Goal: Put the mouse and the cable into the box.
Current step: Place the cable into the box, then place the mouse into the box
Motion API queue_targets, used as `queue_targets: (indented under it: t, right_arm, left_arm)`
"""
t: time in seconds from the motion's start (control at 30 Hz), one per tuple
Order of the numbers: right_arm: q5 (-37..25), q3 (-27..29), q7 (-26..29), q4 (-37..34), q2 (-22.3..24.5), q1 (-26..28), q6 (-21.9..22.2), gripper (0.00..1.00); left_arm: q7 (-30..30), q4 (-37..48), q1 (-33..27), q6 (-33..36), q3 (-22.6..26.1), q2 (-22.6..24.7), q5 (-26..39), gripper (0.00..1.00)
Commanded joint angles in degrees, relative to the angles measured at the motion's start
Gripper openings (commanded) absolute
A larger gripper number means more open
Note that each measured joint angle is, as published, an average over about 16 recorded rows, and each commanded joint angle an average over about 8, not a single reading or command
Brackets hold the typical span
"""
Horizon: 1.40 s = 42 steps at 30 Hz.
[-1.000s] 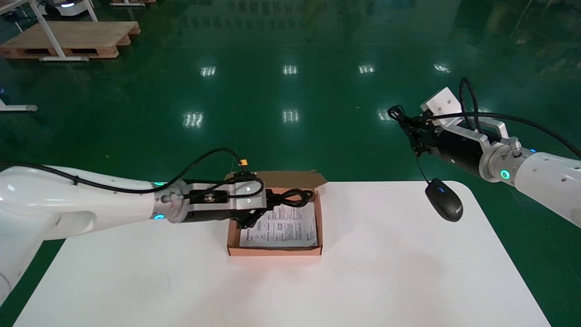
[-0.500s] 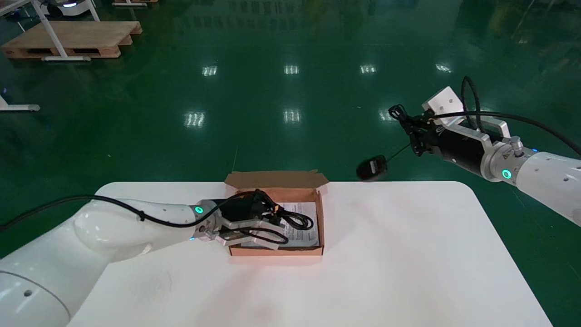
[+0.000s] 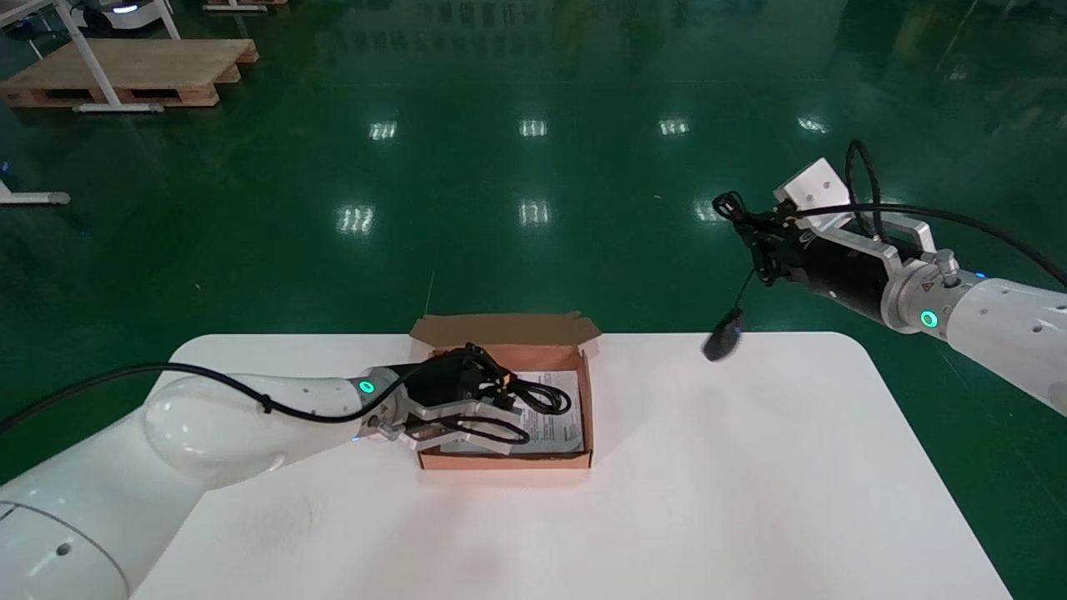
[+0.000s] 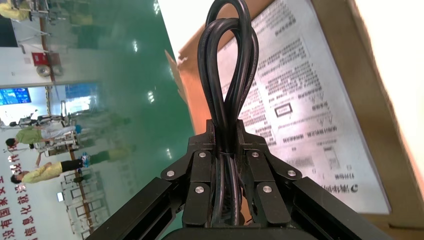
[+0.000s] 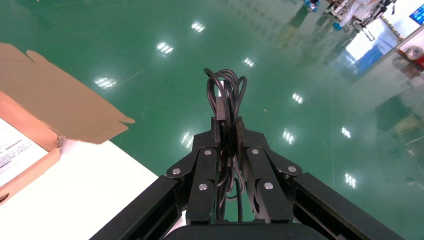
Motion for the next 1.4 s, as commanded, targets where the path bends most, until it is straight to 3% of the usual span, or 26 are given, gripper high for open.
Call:
queue_targets:
  t: [0.03, 0.1, 0.13, 0.87, 1.1, 1.4]
  right_arm:
    - [0.0, 0.0, 0.0, 0.0, 0.0, 0.0, 0.0, 0.00]
    - [0.0, 0.0, 0.0, 0.0, 0.0, 0.0, 0.0, 0.00]
    - [0.0, 0.0, 0.0, 0.0, 0.0, 0.0, 0.0, 0.00]
    - [0.0, -0.1, -0.2, 0.3, 0.0, -0.1, -0.2, 0.00]
    - [0.3, -0.3, -1.9, 2.5, 0.3, -1.1, -1.4, 0.00]
    - [0.0, -1.0, -3.1, 3.5, -0.8, -1.8, -1.7, 0.00]
  left_arm:
    - [0.0, 0.2, -0.1, -0.3, 0.8, 0.0, -0.6, 0.69]
    - [0.0, 0.3, -0.1, -0.5, 1.1, 0.0, -0.8, 0.94]
    - [0.1, 0.3, -0.1, -0.6, 1.2, 0.0, -0.9, 1.00]
    - [-0.9, 0.1, -0.1, -0.5, 0.3, -0.8, -1.1, 1.00]
    - [-9.0, 4.0, -3.4, -5.5, -3.1, -3.8, -4.6, 1.00]
    - [-18.5, 6.5, -7.6, -9.7, -7.6, -12.2, -8.9, 1.00]
